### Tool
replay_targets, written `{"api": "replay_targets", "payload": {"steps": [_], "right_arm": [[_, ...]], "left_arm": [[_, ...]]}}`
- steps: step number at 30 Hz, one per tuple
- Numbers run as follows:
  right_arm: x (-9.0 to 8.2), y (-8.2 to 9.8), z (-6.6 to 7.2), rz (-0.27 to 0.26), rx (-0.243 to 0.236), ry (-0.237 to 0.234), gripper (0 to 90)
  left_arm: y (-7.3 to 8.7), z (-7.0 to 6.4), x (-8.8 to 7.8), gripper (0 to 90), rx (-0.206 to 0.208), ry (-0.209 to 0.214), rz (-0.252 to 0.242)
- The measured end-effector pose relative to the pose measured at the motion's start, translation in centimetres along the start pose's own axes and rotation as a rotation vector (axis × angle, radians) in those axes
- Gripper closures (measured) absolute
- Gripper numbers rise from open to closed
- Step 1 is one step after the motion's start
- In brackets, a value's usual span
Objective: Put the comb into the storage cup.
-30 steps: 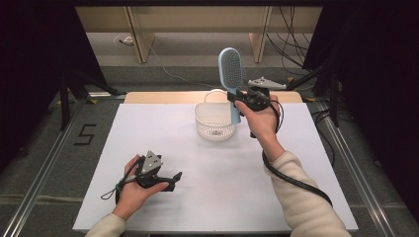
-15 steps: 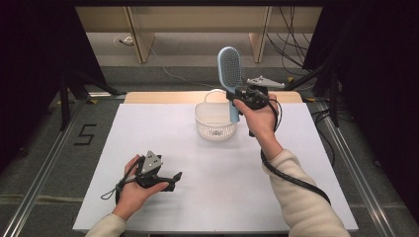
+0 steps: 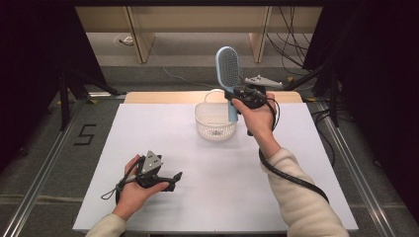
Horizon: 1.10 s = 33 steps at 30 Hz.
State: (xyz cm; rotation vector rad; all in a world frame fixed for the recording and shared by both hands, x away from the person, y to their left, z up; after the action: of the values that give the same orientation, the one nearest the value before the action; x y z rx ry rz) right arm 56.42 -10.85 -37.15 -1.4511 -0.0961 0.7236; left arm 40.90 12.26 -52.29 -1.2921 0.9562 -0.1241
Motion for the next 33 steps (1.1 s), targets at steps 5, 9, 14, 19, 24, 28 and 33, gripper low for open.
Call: {"api": "replay_targets", "payload": {"steps": [5, 9, 14, 19, 24, 28, 33], "right_arm": [[0.12, -0.03, -0.1, 0.001, 0.005, 0.002, 70.9], [0.2, -0.06, -0.15, 0.001, 0.004, 0.005, 70.9], [0.34, -0.08, -0.23, -0.002, 0.011, 0.007, 70.9], [0.51, 0.02, -0.32, 0.002, 0.014, 0.009, 70.8], [0.59, 0.03, -0.48, 0.001, 0.016, 0.013, 70.8], [0.62, -0.06, -0.66, -0.001, 0.021, 0.018, 70.9], [0.69, -0.12, -0.83, -0.003, 0.022, 0.023, 70.8]], "left_arm": [[0.01, -0.01, 0.03, 4.3, 0.0, 0.001, 0.0], [0.0, -0.03, 0.04, 4.4, 0.001, 0.002, 0.0], [0.0, -0.01, 0.02, 4.4, 0.0, 0.001, 0.0], [0.01, -0.06, 0.04, 4.4, 0.001, 0.003, 0.002], [0.02, -0.05, 0.05, 4.3, 0.001, 0.003, 0.002], [0.02, -0.05, 0.05, 4.3, 0.001, 0.003, 0.002], [0.01, -0.07, 0.04, 4.3, 0.002, 0.003, 0.002]]}}
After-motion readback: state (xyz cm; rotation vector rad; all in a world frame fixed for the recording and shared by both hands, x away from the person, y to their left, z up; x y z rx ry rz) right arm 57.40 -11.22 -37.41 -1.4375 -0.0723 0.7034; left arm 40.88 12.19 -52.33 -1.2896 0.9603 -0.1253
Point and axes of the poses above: each handheld gripper's, and its own axes: x roughly forward along the jaws, y roughly out of its underside, z roughly to its left, the point moved 8 cm from there along x, roughly forward along the jaws, and after that the axes turned 4 degrees about y, right-handed, at the moved point
